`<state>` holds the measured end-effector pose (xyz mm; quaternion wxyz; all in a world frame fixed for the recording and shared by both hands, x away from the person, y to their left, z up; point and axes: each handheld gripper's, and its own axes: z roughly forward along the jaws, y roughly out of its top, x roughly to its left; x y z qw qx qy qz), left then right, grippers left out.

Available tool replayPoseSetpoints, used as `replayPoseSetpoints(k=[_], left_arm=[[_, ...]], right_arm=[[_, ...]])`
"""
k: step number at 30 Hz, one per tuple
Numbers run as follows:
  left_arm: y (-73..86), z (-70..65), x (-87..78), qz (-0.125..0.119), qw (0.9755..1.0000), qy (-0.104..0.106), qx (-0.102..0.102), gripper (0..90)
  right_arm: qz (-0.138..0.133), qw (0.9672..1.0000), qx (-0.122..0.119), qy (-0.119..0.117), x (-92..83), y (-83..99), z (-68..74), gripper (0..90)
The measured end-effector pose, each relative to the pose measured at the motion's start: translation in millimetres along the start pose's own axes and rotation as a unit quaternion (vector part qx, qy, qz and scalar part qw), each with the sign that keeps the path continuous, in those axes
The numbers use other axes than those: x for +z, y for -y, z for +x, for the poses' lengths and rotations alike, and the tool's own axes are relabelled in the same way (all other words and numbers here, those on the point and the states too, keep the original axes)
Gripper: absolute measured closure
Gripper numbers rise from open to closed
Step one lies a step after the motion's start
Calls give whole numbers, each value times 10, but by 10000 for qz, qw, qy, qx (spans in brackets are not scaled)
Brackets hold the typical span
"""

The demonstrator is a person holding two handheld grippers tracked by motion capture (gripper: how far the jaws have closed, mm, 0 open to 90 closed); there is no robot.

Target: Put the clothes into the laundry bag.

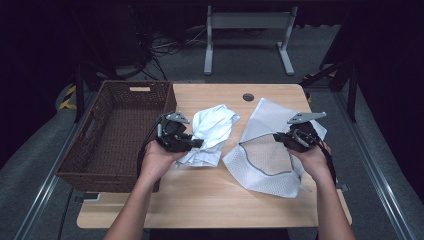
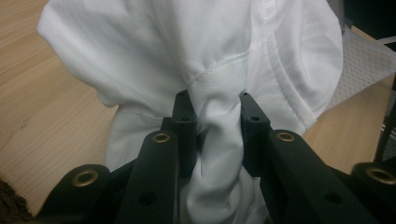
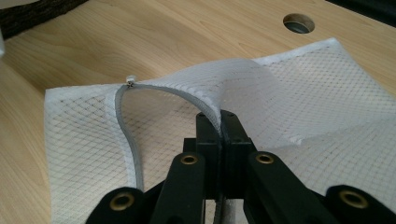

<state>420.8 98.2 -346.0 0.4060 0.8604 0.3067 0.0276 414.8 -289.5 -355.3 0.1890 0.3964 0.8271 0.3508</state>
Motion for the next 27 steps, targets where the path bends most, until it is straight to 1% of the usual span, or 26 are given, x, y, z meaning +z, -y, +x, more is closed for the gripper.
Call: replayPoseSetpoints(k=[1,6,10,14,15,17,18,19,20,21,23,25,27], left_arm=[[-4,-18,-11,-8,10000,41,-5,741],[-26,-109,-26,-7,9995,276,145,740],[-47,-200,-6,55,9985,463,295,740],[-67,-311,35,80,9969,656,424,740],[-67,-311,35,80,9969,656,424,740],[-93,-428,99,142,9952,773,579,740],[-93,-428,99,142,9952,773,579,740],[-106,-481,134,193,9940,841,669,740],[-111,-510,155,212,9935,880,691,740],[-121,-560,194,263,9922,943,768,740],[-129,-626,241,347,9907,996,855,741],[-129,-686,286,406,9892,1056,930,740],[-122,-738,341,482,9871,1128,1024,740]], right_arm=[[0,10000,-8,-1,4,-2,0,879],[14,10000,-28,0,39,-16,17,878],[35,10000,-40,-2,66,-15,26,878],[41,10000,-13,6,81,-19,23,879],[41,10000,-13,6,81,-19,23,879],[61,10000,15,8,91,-23,26,879],[61,10000,15,8,91,-23,26,879],[52,10000,-11,11,100,-24,28,879],[53,10000,-9,6,103,-26,36,879],[54,10000,-6,-4,103,-26,41,879],[51,10000,-39,-8,106,-22,43,879],[59,10000,-8,-13,101,-20,44,879],[25,10000,-10,-12,97,-20,39,879]])
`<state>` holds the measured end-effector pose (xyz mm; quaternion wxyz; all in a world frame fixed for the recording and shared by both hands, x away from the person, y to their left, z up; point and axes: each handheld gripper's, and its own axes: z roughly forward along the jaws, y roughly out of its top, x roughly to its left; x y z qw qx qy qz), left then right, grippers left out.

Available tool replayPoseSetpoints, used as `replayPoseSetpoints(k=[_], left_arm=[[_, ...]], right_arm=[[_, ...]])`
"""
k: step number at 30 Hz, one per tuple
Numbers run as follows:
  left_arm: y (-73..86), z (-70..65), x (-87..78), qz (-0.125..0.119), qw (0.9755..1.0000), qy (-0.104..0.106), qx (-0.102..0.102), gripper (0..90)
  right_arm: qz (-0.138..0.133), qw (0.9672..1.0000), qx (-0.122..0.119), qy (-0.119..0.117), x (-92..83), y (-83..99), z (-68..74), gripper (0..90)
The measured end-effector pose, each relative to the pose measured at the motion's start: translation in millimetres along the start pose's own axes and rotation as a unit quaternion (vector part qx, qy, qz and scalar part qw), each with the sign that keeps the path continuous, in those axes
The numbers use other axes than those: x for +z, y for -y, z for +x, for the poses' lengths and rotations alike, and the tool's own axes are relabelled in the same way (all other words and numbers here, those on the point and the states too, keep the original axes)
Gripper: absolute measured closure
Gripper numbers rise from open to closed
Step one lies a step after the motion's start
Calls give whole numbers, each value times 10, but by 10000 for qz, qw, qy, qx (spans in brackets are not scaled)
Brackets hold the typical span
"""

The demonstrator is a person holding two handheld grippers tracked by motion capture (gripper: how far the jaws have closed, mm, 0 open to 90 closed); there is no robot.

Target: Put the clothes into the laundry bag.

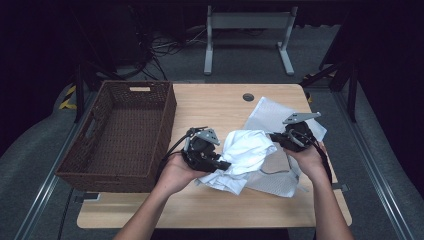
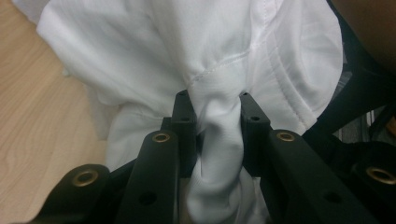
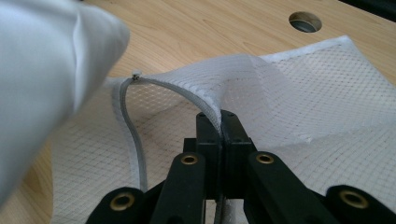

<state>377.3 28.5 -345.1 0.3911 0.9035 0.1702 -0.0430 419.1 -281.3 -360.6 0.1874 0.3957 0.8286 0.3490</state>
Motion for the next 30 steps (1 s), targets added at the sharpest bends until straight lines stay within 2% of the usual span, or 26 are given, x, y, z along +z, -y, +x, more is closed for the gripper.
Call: replayPoseSetpoints(k=[6,9,12,16,24,28,30], left_arm=[[4,-49,181,273,9995,129,117,740],[6,-57,273,399,9989,149,175,741],[16,-76,348,511,9984,83,222,741],[26,-71,394,576,9979,102,266,740],[39,-15,452,596,9980,-4,186,740],[51,58,491,613,9976,-298,142,740],[56,99,511,608,9975,-344,72,740]], right_arm=[[-28,10000,-22,-37,-9,-16,20,879],[-17,9999,-109,-78,-2,-21,43,879],[-21,9999,-133,-108,-13,-30,65,879],[-41,9998,-156,-119,-19,-44,80,879],[10,9992,-303,-250,12,-72,167,879],[4,9988,-365,-312,14,-95,215,879],[17,9986,-410,-343,30,-107,245,879]])
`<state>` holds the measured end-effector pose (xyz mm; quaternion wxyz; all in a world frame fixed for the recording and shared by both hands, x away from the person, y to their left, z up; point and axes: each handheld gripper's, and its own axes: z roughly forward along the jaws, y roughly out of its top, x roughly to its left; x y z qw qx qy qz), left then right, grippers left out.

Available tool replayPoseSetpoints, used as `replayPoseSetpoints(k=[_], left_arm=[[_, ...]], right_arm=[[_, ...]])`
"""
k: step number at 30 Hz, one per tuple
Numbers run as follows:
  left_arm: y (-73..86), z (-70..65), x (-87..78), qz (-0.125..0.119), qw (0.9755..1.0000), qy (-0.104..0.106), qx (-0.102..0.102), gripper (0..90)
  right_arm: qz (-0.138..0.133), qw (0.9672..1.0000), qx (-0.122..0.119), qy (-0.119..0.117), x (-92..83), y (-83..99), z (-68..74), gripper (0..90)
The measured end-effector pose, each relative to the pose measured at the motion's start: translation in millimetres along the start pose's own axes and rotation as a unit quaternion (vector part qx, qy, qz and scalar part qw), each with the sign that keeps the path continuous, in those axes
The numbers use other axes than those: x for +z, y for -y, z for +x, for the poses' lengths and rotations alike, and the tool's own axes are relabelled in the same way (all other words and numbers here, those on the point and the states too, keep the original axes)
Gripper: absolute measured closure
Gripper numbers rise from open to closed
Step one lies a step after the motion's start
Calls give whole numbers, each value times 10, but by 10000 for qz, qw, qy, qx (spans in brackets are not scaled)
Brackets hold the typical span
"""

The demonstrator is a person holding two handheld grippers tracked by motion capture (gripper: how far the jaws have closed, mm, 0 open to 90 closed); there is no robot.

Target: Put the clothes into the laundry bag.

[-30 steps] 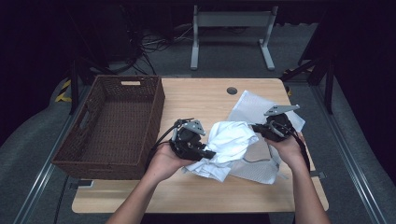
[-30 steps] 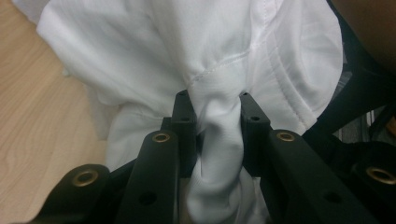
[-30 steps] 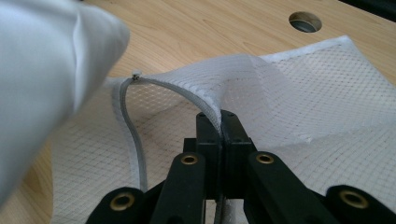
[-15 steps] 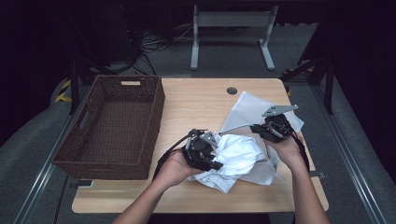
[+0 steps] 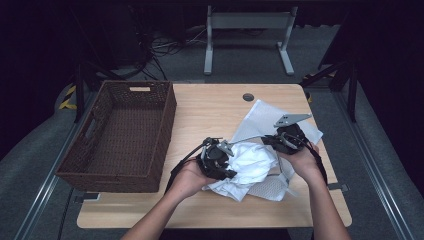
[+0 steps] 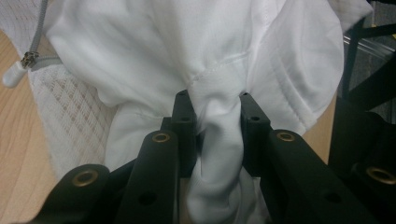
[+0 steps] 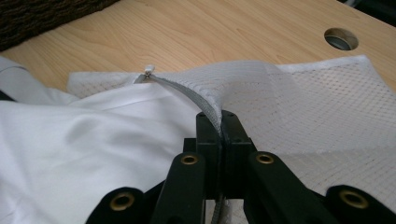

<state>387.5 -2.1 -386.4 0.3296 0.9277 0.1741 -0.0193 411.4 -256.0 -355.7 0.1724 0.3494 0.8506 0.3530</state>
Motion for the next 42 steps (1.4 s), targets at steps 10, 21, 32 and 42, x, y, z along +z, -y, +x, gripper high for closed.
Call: replayPoseSetpoints(k=[10,21,32,42], left_arm=[[-6,114,253,189,9990,-343,-210,736],[28,84,386,81,9990,-340,-273,405],[243,-52,35,-48,9979,-546,-352,145],[493,-154,347,476,9963,-713,-111,75]], right_arm=[[143,9998,-145,-74,99,-12,86,879],[258,9994,-177,-120,173,3,116,878],[276,9994,-173,-132,195,22,98,879],[312,9993,-142,-139,218,26,99,879]])
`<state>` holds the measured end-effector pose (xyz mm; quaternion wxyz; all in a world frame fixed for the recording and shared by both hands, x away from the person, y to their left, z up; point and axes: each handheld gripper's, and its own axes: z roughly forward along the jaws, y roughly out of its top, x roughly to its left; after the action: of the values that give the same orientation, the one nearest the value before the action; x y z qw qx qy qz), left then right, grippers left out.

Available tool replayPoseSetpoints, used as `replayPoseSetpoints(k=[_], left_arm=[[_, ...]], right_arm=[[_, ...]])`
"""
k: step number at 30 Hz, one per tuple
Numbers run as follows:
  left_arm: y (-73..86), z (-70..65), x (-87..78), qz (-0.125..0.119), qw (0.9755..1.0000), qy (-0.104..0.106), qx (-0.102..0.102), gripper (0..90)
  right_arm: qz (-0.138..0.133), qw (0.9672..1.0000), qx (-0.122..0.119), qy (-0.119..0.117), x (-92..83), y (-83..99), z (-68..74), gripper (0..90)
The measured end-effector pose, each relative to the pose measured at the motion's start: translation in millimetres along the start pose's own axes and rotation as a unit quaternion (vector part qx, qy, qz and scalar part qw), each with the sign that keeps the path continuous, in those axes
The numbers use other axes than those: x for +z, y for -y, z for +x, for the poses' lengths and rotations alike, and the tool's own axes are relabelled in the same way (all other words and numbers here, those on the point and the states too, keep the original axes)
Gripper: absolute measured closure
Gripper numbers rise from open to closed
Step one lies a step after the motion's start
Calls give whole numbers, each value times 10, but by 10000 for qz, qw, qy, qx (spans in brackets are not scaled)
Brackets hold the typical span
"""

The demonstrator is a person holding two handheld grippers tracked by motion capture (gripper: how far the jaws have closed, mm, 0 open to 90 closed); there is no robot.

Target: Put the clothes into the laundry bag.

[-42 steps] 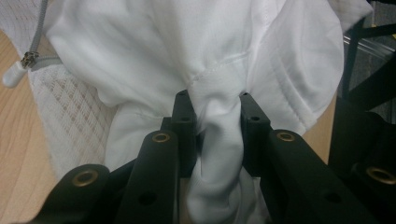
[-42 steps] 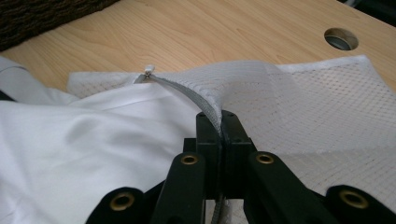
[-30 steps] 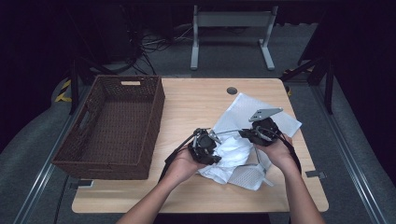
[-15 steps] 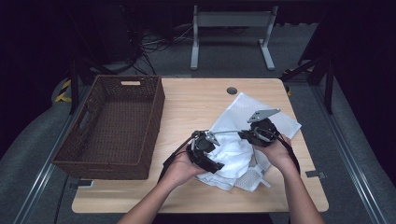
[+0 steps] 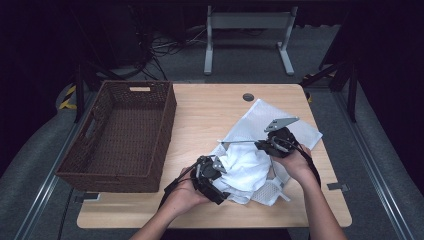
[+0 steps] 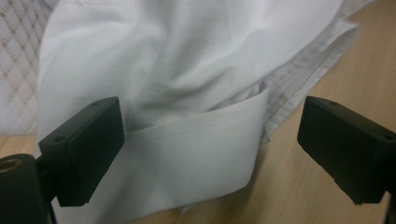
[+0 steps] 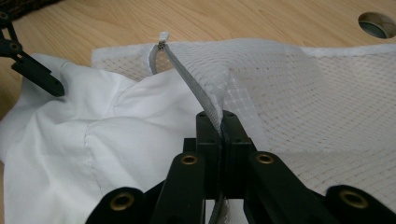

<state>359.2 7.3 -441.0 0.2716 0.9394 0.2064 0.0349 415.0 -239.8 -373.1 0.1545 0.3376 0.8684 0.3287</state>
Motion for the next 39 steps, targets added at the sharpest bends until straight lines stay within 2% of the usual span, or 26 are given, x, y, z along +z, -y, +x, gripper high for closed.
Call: replayPoseSetpoints(k=[4,5,6,8,10,13,19,21,25,28,30,33,39], left_arm=[[12,-20,72,95,9998,-156,101,95],[16,-37,103,123,9995,-260,158,107],[12,-73,130,197,9981,-479,324,125],[6,-84,135,152,9983,-483,306,156],[9,-61,128,124,9991,-320,255,212],[24,-29,110,63,9995,-234,211,303],[25,-22,88,9,9994,-246,245,479],[24,-24,85,9,9994,-249,236,501],[19,-29,76,18,9991,-374,210,630],[7,-33,71,55,9989,-429,199,674],[7,-8,60,11,9994,-320,114,688],[8,67,-7,-146,9999,-16,-63,715],[5,137,-148,-499,9978,278,-337,737]], right_arm=[[26,10000,-23,-9,14,7,-3,879],[34,10000,-4,-14,16,12,-4,879],[35,10000,-15,-17,17,14,-5,879],[25,10000,-6,-25,13,13,0,879],[8,10000,-8,-16,10,11,3,879],[20,10000,11,-12,9,13,-1,879],[42,10000,-6,-6,20,20,-8,879],[44,10000,-7,-4,21,20,-7,879],[38,10000,-24,-6,28,17,-9,879],[55,10000,0,-4,34,22,-7,879],[79,10000,3,-11,39,28,-12,879],[104,9999,2,7,51,37,-15,879],[89,10000,-16,-1,51,27,-11,879]])
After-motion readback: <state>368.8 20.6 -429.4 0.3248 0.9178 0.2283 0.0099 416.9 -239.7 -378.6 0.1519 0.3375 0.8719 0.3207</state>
